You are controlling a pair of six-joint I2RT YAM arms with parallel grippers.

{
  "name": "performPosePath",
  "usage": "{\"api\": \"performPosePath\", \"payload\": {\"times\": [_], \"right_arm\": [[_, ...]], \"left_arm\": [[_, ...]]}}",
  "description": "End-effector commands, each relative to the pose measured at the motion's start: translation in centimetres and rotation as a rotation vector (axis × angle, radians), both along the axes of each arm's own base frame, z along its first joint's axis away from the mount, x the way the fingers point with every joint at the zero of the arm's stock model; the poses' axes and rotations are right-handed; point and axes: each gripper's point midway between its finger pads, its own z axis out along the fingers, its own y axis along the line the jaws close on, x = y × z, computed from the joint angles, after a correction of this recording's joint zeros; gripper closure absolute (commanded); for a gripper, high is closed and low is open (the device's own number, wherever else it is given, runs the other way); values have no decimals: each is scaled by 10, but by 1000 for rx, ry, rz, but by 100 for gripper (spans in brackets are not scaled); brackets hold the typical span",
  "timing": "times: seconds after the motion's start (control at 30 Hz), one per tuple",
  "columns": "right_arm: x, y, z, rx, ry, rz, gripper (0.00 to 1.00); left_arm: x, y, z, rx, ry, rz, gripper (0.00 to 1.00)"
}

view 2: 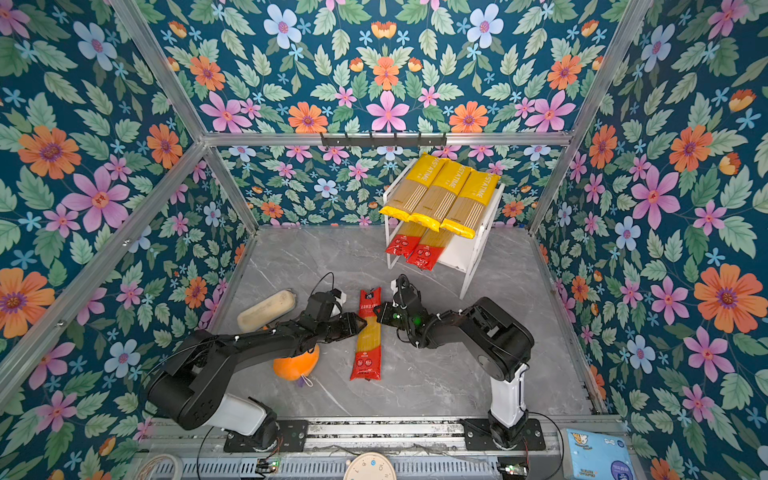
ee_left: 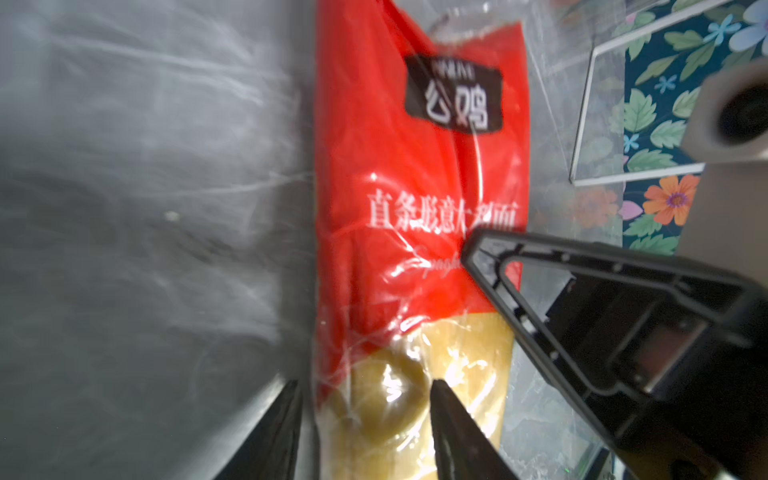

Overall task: Place and organize the pasta boxes and bags onto the shelf
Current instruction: 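Lift the red pack upright with both grippers, then carry the upright red pack with both grippers toward the shelf's lower level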

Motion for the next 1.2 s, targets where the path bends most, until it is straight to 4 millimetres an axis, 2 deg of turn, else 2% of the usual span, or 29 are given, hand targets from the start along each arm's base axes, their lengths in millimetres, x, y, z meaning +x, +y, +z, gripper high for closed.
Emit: {"api": "performPosePath", "payload": {"times": [0.0,0.27,0.47,0.5,0.53,0.8,0.97,1.17], "right_arm": [[8,9,42,91,-157,23,99],[1,10,89,179,-287,49,100],[-9,7,140,236,-403,84,100],[-9,8,140,230,-406,88,100],[-12,4,161,253,-445,85,100],[-19,-12,213,318,-542,79,100],[-31,-17,250,380,-608,119,100],[-44,-24,285,455,-660,147,100]], "left_arm": [[-2,7,8,15,-31,-16,46],[-4,7,39,-94,-115,-49,40],[-10,-8,93,-284,-296,-115,32],[-11,-9,99,-308,-315,-124,30],[-13,-12,107,-335,-339,-134,28],[-18,-26,135,-425,-427,-216,23],[-24,-33,162,-521,-497,-271,21],[-31,-40,186,-621,-546,-328,20]]}}
